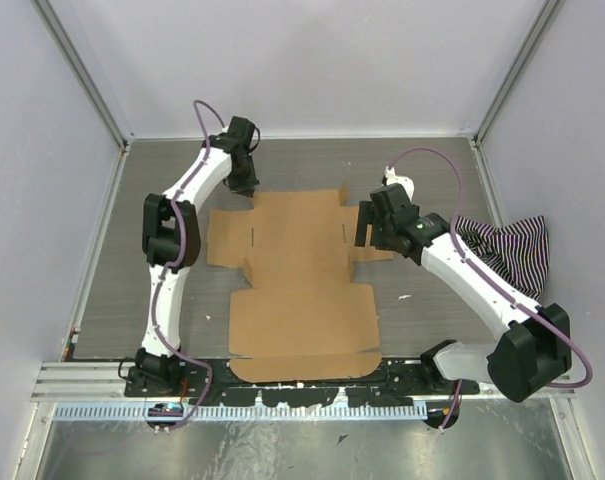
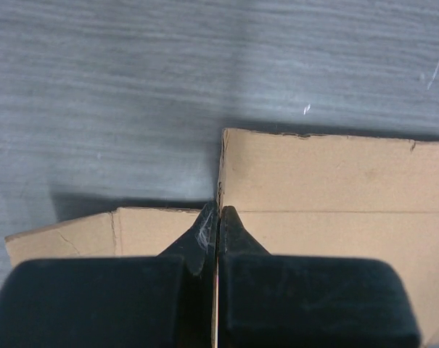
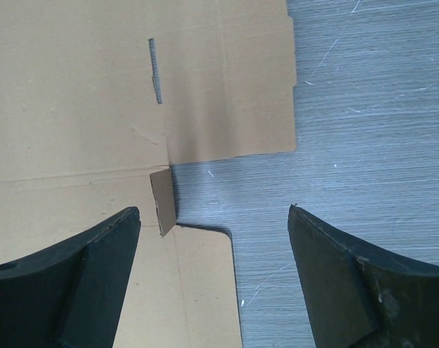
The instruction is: Fold the paper box
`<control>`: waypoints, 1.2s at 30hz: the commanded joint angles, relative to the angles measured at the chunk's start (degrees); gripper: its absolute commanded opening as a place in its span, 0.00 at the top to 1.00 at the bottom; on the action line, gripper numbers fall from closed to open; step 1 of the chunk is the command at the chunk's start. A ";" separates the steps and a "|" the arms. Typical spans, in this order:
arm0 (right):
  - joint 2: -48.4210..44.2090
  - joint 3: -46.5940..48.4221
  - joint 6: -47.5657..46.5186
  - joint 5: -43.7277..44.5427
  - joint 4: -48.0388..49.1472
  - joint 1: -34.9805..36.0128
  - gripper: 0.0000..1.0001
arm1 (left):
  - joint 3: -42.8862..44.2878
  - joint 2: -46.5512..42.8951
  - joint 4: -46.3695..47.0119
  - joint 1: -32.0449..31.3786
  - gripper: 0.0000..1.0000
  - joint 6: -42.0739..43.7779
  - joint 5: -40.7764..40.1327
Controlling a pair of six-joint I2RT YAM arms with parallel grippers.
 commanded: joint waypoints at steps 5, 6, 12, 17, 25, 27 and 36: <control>-0.29 6.18 -2.75 -0.97 0.43 -2.70 0.12 | -18.42 -20.36 17.40 -0.09 1.00 2.94 1.44; -0.04 6.85 -3.05 -0.99 0.42 -2.94 0.12 | -21.13 -22.64 20.13 -0.10 1.00 3.32 1.62; 2.19 12.82 -5.64 -1.09 0.03 -4.20 0.13 | -41.98 -36.64 41.66 -1.86 1.00 6.46 -4.12; 3.19 19.23 -7.54 -1.96 -0.64 -4.50 0.13 | -61.56 -49.26 65.06 -6.18 1.00 12.26 -11.39; 7.01 26.51 -9.10 -7.38 -1.26 -4.63 0.26 | -79.42 -57.50 91.50 -12.07 1.00 22.78 -11.87; 8.27 27.74 -9.26 -7.37 -2.12 -4.70 0.31 | -83.24 -58.65 98.35 -12.92 1.00 24.26 -11.24; 11.53 30.34 -10.28 -6.05 -4.80 -4.94 0.40 | -91.49 -60.33 114.88 -13.94 1.00 29.76 -6.07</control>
